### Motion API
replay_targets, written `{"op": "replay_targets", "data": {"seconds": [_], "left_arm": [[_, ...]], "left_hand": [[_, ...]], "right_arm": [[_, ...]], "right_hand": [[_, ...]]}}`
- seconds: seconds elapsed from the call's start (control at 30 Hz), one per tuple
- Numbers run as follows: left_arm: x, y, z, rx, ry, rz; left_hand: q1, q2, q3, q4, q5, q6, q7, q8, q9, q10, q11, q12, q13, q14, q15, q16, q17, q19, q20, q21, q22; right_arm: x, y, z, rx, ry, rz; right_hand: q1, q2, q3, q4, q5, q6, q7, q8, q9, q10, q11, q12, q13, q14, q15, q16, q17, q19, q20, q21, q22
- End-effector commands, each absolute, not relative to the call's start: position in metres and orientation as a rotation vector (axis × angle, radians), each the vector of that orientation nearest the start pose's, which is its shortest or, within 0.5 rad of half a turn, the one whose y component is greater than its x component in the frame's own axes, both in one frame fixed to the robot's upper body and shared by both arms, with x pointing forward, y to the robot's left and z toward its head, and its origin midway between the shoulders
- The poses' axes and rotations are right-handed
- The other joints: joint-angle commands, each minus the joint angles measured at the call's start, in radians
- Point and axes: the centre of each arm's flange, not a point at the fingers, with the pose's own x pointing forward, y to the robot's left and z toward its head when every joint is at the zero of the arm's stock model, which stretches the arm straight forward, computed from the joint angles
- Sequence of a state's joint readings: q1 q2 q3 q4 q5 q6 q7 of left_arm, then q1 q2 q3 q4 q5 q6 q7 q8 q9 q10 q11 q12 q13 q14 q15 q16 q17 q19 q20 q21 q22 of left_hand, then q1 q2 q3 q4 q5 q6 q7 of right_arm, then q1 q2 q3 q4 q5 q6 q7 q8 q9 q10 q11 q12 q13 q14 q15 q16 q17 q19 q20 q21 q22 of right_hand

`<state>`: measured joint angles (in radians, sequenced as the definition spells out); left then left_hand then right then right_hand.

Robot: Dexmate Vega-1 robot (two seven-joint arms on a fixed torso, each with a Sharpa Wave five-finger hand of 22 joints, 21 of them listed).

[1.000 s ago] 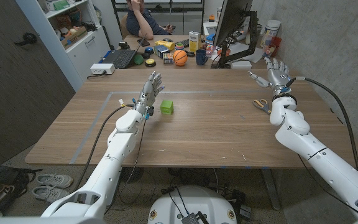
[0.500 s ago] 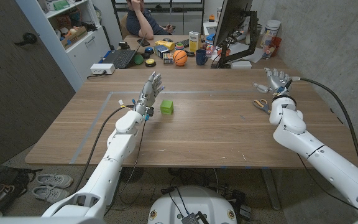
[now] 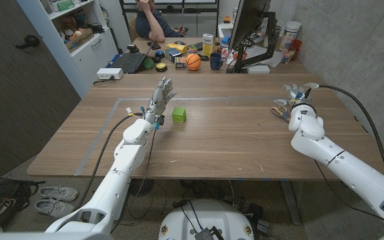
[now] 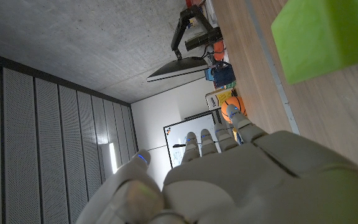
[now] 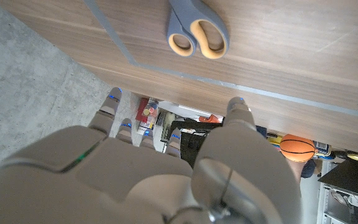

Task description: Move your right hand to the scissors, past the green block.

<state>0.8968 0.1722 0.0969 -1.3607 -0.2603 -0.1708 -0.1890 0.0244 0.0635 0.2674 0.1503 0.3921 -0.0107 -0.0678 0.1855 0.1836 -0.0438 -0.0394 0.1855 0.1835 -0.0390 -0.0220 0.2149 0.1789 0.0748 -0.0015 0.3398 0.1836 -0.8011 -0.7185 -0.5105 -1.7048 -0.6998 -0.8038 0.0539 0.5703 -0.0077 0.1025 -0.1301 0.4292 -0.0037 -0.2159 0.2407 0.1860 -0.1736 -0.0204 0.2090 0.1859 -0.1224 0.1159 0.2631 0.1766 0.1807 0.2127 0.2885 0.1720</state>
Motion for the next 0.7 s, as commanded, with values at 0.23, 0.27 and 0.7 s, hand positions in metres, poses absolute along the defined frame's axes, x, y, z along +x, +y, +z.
{"op": "replay_targets", "data": {"seconds": [0.23,0.27,0.7], "left_arm": [[0.643,0.235,-0.022,-0.007,-0.632,-0.247],[0.642,0.235,-0.022,-0.008,-0.632,-0.246],[0.632,0.235,-0.029,-0.012,-0.640,-0.243]], "left_hand": [[0.004,0.010,-0.006,0.002,0.008,-0.002,-0.007,0.003,0.002,-0.001,-0.006,0.005,0.006,-0.005,0.001,0.004,0.004,0.008,0.001,-0.010,0.004],[0.004,0.010,-0.006,0.002,0.008,-0.003,-0.007,0.003,0.002,-0.001,-0.006,0.005,0.006,-0.004,0.000,0.004,0.004,0.008,0.002,-0.010,0.004],[0.004,0.010,-0.010,0.002,0.010,-0.003,-0.010,0.003,0.002,0.001,-0.007,0.006,0.006,-0.004,0.000,0.003,0.004,0.010,0.002,-0.015,0.004]], "right_arm": [[0.622,-0.352,0.004,-1.312,-0.027,-0.453],[0.622,-0.352,0.003,-1.311,-0.032,-0.448],[0.612,-0.353,-0.002,-1.293,-0.036,-0.439]], "right_hand": [[0.147,-0.007,-0.034,-0.015,0.069,0.247,-0.004,0.021,0.002,0.133,-0.058,0.010,-0.001,0.159,-0.054,-0.005,-0.003,0.226,0.002,-0.037,0.000],[0.160,-0.010,-0.040,-0.015,0.073,0.263,-0.004,0.018,0.002,0.165,-0.063,0.014,-0.001,0.178,-0.063,-0.006,-0.004,0.247,0.002,-0.041,-0.001],[0.236,-0.022,-0.079,-0.009,0.097,0.328,-0.006,-0.015,0.001,0.251,-0.102,-0.001,0.000,0.284,-0.141,-0.015,-0.005,0.377,-0.014,-0.068,-0.002]]}}
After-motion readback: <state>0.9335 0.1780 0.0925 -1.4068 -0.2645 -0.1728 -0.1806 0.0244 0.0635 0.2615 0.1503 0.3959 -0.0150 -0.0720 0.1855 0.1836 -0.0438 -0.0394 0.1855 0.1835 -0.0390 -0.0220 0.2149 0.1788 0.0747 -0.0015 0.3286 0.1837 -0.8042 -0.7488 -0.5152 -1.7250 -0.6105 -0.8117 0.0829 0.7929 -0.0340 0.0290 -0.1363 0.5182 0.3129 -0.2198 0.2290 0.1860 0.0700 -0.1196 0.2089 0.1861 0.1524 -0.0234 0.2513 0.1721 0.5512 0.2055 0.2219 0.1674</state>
